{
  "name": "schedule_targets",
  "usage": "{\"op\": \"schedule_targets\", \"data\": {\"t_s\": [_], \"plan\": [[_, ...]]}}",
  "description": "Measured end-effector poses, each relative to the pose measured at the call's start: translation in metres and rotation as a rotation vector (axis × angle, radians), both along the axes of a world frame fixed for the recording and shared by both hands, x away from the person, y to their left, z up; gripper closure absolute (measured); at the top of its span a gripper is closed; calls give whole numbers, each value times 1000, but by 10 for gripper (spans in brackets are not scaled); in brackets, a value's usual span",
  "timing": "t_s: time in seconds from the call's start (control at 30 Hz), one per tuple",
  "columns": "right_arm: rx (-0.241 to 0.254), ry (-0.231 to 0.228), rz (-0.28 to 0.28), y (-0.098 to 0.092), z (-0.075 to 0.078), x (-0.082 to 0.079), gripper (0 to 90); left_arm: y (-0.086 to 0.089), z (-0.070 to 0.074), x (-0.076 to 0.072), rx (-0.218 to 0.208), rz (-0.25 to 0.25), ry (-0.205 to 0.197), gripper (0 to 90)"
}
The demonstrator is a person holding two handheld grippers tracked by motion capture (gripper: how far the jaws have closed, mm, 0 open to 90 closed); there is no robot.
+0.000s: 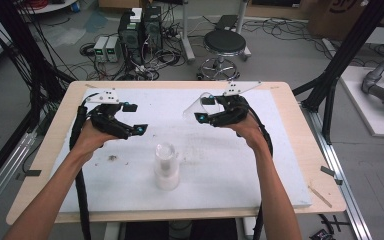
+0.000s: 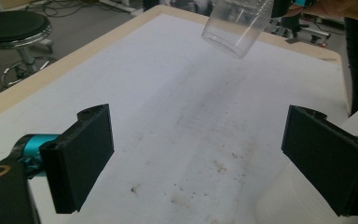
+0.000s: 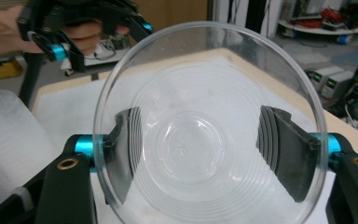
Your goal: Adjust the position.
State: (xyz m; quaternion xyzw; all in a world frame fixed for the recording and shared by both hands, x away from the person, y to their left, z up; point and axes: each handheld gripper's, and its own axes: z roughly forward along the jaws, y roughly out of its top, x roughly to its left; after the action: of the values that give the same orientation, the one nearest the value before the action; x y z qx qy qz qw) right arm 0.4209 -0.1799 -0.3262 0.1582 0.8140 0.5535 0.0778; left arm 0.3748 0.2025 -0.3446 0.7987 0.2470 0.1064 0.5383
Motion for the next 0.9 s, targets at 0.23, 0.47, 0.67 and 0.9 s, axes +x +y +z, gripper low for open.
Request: {"op": "schedule_targets", "data": {"t_s": [0.23, 0.47, 0.67, 0.9], "plan": [[-95, 35, -55, -2, -3, 1, 324, 16, -21, -21, 4, 122, -19, 92], [-197, 53, -130, -2, -5, 2, 324, 32, -56, -41, -49, 218, -13, 92], [-276, 48, -167, 1, -4, 1, 325, 37, -82, -54, -54, 253, -9, 92], [-308, 50, -185, 1, -2, -1, 325, 39, -95, -65, -61, 248, -10, 92]]}}
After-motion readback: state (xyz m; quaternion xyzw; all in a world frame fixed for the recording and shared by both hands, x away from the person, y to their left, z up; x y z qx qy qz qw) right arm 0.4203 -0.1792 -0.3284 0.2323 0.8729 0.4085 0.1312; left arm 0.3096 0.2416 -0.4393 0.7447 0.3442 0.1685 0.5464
